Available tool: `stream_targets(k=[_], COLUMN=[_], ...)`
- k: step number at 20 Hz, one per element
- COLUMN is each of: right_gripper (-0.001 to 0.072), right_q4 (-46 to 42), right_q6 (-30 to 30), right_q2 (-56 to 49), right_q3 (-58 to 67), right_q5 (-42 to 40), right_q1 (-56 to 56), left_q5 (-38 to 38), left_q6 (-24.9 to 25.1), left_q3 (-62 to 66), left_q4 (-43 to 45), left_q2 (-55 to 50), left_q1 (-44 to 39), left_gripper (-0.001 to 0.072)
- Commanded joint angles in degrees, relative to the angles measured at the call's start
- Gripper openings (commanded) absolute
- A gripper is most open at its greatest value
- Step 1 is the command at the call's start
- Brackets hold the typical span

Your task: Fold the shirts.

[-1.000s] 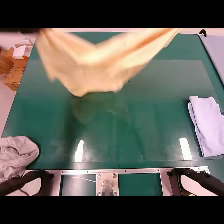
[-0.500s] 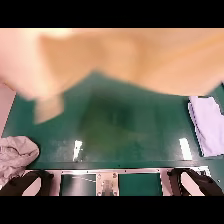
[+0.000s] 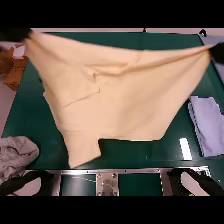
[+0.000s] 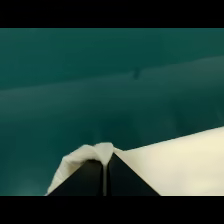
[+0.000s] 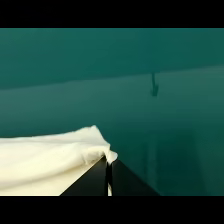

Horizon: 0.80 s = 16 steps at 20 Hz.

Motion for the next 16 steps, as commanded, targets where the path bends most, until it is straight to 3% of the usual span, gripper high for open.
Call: stream_targets(k=[1, 4, 5, 6, 7, 8, 10, 12, 14, 16], right_gripper=[0.0016, 0.0018, 0.0058, 0.0202, 0.0348, 0.0371, 0.0368, 0.0296, 0.0277, 0.0278], right_q4=[6.64, 7.37, 7.37, 7.34, 7.34, 7.1, 5.49, 4.87, 4.9, 4.94], right_q6=[-1.64, -1.6, -1.6, -1.6, -1.6, -1.62, -1.64, -1.77, -3.17, -3.15], right_q2=[-14.1, -24.87, -26.43, -26.8, -26.67, -26.58, -25.79, -23.21, -18.91, -11.98], right_q3=[-10.01, -7.69, -6.58, -5.6, -4.28, -2.16, 2.1, 2.36, -1.86, -11.26], right_q5=[-10.64, -10.58, -10.58, -10.36, -9.44, -6.67, 2.12, 9.44, 14.99, 15.56], right_q1=[0.26, 0.15, 0.0, -0.35, -1.11, -2.32, -6.49, -11.26, -15.34, -18.05], left_q5=[9.79, 11.26, 11.28, 11.3, 9.31, 5.31, -7.67, -22.08, -33.97, -39.98], left_q6=[6.69, 8.26, 8.26, 7.96, 6.84, 5.97, 3.39, -0.24, -2.6, -4.68], left_q3=[-4.83, -2.71, -1.75, -0.96, 0.59, 3.15, 9.42, 12.41, 10.62, 4.28], left_q4=[-15.56, -22.99, -22.88, -22.93, -22.95, -22.91, -22.62, -21.66, -21.35, -19.58], left_q2=[-18.6, -29.88, -31.06, -31.21, -31.08, -31.08, -31.08, -31.06, -31.04, -29.99], left_q1=[-0.02, 0.31, 0.96, 2.01, 3.52, 5.6, 11.26, 17.25, 22.05, 24.87], left_gripper=[0.0023, 0.0038, 0.0342, 0.0668, 0.0665, 0.0661, 0.066, 0.066, 0.066, 0.0659])
